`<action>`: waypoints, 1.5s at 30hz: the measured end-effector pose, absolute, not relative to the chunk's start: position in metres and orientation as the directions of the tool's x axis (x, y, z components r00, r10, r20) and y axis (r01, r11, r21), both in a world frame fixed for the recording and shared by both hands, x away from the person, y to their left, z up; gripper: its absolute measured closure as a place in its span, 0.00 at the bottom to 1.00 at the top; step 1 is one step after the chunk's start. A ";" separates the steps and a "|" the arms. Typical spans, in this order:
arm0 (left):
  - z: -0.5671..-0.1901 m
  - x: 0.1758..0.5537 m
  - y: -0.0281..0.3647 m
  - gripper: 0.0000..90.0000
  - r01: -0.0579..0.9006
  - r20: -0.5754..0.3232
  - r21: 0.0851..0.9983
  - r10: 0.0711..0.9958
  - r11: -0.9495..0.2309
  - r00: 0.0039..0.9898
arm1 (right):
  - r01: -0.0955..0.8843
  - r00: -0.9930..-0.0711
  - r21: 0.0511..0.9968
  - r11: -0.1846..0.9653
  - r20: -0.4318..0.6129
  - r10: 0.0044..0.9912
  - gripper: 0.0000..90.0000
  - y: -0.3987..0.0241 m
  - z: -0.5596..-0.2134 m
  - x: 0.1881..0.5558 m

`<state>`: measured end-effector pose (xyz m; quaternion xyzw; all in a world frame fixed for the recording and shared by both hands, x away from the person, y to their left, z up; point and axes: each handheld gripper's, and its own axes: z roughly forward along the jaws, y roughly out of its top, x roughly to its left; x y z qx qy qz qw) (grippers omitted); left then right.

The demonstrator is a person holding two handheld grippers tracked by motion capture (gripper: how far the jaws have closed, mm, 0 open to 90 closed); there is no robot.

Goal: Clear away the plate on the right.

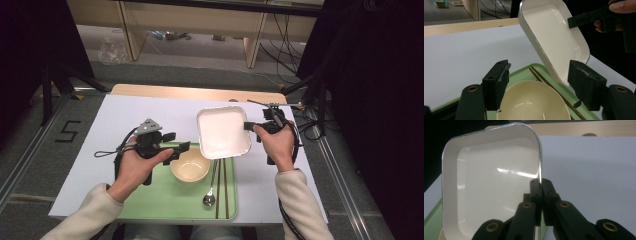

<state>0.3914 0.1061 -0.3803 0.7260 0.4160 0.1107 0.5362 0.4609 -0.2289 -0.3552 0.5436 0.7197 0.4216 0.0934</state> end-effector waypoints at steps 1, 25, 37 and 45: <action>-0.381 0.394 0.103 0.37 0.489 -0.286 0.868 0.722 -0.082 0.629 | 0.702 -0.400 0.709 0.067 0.314 0.861 0.99 -0.228 -0.354 0.461; -0.379 0.413 0.101 0.74 0.556 -0.361 0.831 0.771 0.010 0.524 | 0.638 -0.459 0.767 0.073 0.302 0.836 0.99 -0.183 -0.350 0.443; -0.351 0.409 0.124 0.90 0.444 -0.315 0.893 0.799 0.068 0.512 | 0.603 -0.498 0.794 0.077 0.299 0.814 0.98 -0.168 -0.345 0.434; -0.346 0.410 0.134 0.91 0.445 -0.310 0.893 0.809 0.067 0.500 | 0.531 -0.557 0.837 0.131 0.227 0.799 0.76 -0.162 -0.342 0.433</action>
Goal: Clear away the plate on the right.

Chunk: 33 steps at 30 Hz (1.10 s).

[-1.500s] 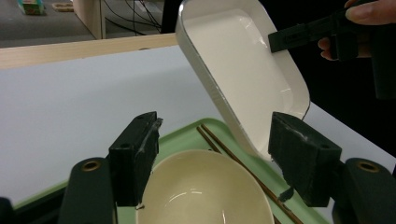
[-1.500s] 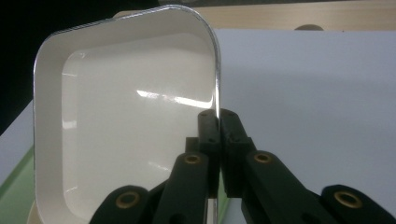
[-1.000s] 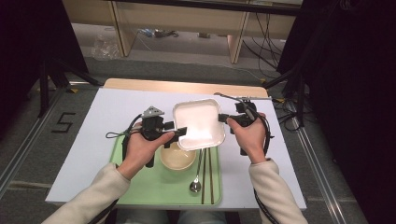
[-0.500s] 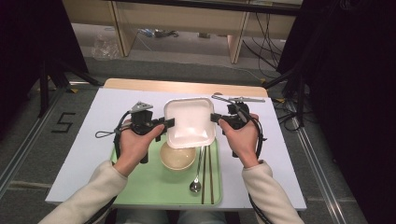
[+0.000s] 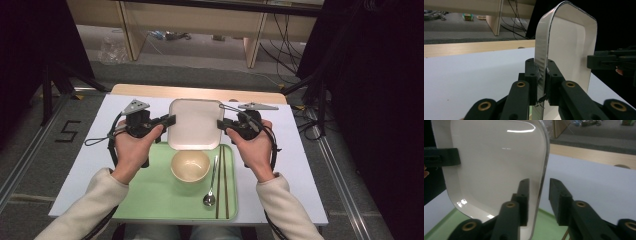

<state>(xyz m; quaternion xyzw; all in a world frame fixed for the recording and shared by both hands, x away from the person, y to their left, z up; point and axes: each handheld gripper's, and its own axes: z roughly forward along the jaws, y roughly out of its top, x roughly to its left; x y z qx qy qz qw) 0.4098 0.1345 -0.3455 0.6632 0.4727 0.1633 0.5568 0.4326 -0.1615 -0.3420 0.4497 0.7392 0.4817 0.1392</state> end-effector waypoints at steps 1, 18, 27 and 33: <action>-0.345 0.410 0.136 0.91 0.444 -0.308 0.893 0.812 0.068 0.496 | 0.518 -0.566 0.845 0.131 0.224 0.793 0.71 -0.161 -0.341 0.432; -0.351 0.403 0.194 0.91 0.474 -0.329 0.874 0.848 0.107 0.415 | 0.441 -0.523 0.895 0.065 0.198 0.829 0.43 -0.182 -0.331 0.437; -0.353 0.395 0.212 0.91 0.489 -0.341 0.864 0.852 0.117 0.398 | 0.445 -0.478 0.895 0.030 0.209 0.853 0.42 -0.199 -0.333 0.443; -0.357 0.390 0.224 0.91 0.504 -0.349 0.855 0.853 0.122 0.387 | 0.442 -0.456 0.897 0.012 0.213 0.864 0.42 -0.207 -0.335 0.447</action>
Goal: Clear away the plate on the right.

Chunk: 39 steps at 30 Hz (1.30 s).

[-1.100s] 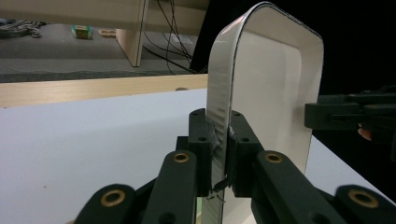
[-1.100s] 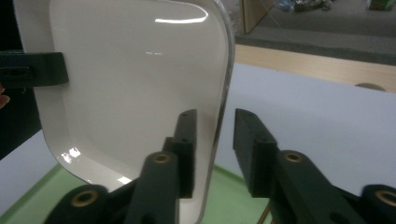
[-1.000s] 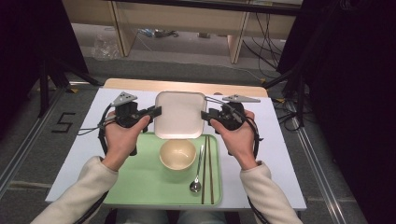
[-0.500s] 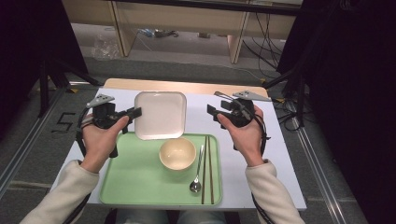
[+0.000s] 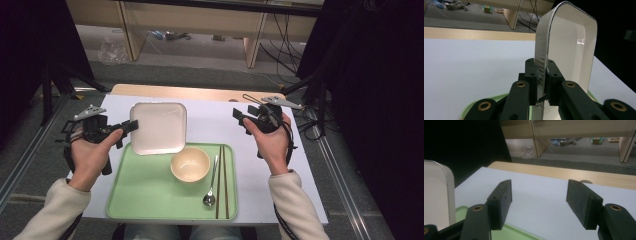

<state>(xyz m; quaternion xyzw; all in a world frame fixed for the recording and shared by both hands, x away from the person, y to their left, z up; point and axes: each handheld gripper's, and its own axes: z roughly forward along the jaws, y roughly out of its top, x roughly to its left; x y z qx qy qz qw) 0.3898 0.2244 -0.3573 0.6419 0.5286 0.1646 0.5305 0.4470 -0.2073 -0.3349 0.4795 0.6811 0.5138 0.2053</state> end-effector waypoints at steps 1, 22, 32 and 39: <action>-0.359 0.388 0.228 0.91 0.506 -0.353 0.853 0.854 0.126 0.382 | 0.444 -0.451 0.896 0.009 0.214 0.867 0.42 -0.209 -0.335 0.448; -0.375 0.366 0.255 0.91 0.475 -0.378 0.864 0.839 0.168 0.392 | 0.462 -0.421 0.887 0.010 0.210 0.882 0.42 -0.218 -0.340 0.453; -0.378 0.347 0.267 0.91 0.393 -0.358 0.898 0.844 0.196 0.398 | 0.479 -0.392 0.878 -0.009 0.223 0.892 0.42 -0.225 -0.343 0.455; -0.378 0.347 0.266 0.91 0.395 -0.341 0.902 0.851 0.176 0.400 | 0.475 -0.389 0.880 -0.011 0.222 0.894 0.42 -0.228 -0.344 0.456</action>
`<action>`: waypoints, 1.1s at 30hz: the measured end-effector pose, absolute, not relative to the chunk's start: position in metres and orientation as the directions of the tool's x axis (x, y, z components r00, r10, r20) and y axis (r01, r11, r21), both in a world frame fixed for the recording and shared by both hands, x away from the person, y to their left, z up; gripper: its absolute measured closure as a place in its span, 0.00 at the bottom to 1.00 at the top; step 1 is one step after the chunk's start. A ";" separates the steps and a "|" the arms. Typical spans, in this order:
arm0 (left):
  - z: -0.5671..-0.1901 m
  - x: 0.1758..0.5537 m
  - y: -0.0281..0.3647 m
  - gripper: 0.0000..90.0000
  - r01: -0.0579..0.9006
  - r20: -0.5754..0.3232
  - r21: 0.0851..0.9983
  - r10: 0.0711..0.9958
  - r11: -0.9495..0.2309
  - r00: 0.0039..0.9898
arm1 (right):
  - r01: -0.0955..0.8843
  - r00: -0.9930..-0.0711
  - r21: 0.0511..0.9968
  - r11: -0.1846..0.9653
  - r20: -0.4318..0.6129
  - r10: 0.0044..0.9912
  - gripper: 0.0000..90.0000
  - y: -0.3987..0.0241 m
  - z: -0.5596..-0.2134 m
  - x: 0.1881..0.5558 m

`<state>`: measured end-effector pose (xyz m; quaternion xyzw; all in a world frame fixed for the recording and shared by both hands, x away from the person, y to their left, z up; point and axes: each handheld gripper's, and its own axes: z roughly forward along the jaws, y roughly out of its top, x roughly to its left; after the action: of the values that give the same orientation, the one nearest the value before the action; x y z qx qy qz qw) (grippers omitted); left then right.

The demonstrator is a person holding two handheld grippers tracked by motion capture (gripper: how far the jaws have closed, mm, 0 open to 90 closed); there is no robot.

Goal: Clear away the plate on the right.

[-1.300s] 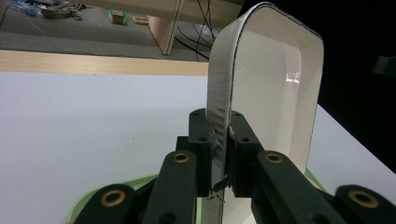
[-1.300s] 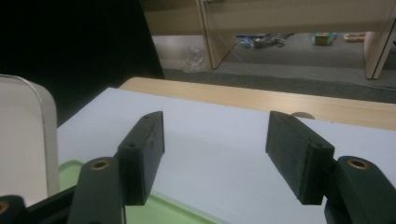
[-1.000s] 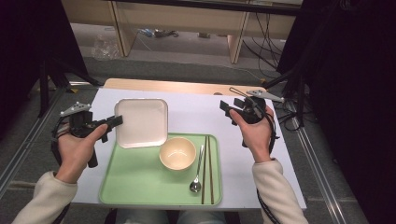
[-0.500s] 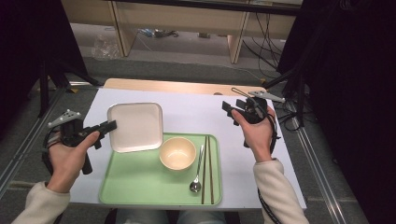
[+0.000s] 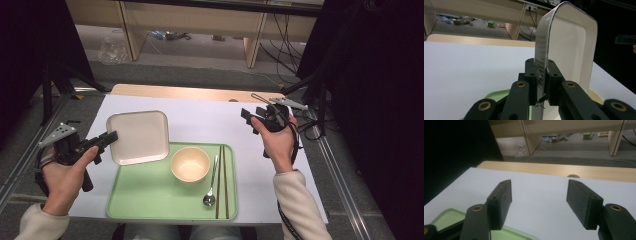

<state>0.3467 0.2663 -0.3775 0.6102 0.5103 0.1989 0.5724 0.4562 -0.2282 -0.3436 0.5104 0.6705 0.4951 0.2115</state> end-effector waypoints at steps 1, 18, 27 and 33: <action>-0.378 0.347 0.266 0.91 0.395 -0.341 0.902 0.851 0.176 0.400 | 0.475 -0.389 0.880 -0.011 0.222 0.894 0.42 -0.228 -0.344 0.456; -0.399 0.354 0.283 0.91 0.505 -0.350 0.849 0.880 0.154 0.321 | 0.469 -0.374 0.883 -0.038 0.237 0.897 0.42 -0.232 -0.343 0.457; -0.402 0.356 0.282 0.91 0.524 -0.347 0.840 0.881 0.139 0.323 | 0.469 -0.374 0.882 -0.040 0.239 0.896 0.42 -0.233 -0.343 0.457; -0.406 0.359 0.282 0.91 0.576 -0.345 0.810 0.884 0.112 0.314 | 0.485 -0.365 0.874 -0.031 0.234 0.901 0.41 -0.233 -0.344 0.457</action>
<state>0.3585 0.2819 -0.4065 0.6474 0.5640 0.1580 0.4877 0.4571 -0.2327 -0.3439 0.5224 0.6634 0.4924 0.2112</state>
